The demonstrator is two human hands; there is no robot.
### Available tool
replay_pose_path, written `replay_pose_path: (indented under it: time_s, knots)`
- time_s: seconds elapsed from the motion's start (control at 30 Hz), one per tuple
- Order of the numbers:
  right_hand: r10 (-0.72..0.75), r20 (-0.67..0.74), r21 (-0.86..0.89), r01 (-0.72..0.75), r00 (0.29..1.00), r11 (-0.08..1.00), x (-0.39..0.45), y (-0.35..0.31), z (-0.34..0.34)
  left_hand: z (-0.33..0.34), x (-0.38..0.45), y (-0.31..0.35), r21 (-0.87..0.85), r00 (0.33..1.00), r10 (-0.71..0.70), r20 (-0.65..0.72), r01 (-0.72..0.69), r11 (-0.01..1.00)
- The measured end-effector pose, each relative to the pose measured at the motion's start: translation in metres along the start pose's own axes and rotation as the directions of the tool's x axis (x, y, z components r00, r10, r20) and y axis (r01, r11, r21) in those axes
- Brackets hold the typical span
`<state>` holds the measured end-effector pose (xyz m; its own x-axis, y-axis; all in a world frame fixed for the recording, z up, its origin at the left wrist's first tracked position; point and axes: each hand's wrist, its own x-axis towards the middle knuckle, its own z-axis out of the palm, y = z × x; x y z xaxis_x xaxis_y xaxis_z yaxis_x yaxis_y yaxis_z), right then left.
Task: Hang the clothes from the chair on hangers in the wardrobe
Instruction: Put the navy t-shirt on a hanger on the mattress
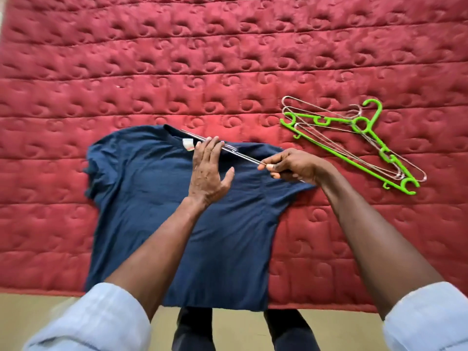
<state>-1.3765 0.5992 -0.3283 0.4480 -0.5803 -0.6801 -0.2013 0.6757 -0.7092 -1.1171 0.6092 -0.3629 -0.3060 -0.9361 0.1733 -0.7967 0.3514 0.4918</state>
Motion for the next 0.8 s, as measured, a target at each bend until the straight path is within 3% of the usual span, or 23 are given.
replay_pose_path:
  time_s: [0.3, 0.37, 0.47, 0.57, 0.7, 0.8]
  knots:
    - [-0.033, 0.068, -0.047, 0.036, 0.997, 0.998, 0.072, -0.053, 0.094, -0.063, 0.013, -0.088, -0.044, 0.965, 0.103, -0.240, -0.117, 0.992]
    - [-0.036, 0.019, -0.129, 0.038, 0.999, 0.991, 0.089, -0.059, 0.114, -0.072, 0.016, -0.106, -0.052, 0.964, 0.040, -0.263, -0.056, 0.997]
    - [-0.021, -0.164, -0.384, -0.044, 0.986, 0.922, 0.115, -0.058, 0.129, -0.083, 0.017, -0.145, -0.117, 0.963, -0.178, -0.202, 0.157, 0.981]
    - [-0.075, -0.388, -0.363, -0.077, 0.919, 0.928, 0.135, -0.053, 0.135, -0.085, 0.023, -0.181, -0.162, 0.927, -0.374, -0.041, 0.363, 0.917]
    - [-0.127, -0.647, -0.305, -0.102, 0.752, 0.947, 0.164, -0.050, 0.142, -0.079, 0.040, -0.201, -0.222, 0.905, -0.410, 0.112, 0.425, 0.877]
    - [-0.148, -0.752, -0.268, -0.093, 0.642, 0.959, 0.174, -0.053, 0.148, -0.077, 0.050, -0.211, -0.162, 0.904, -0.425, 0.052, 0.427, 0.889]
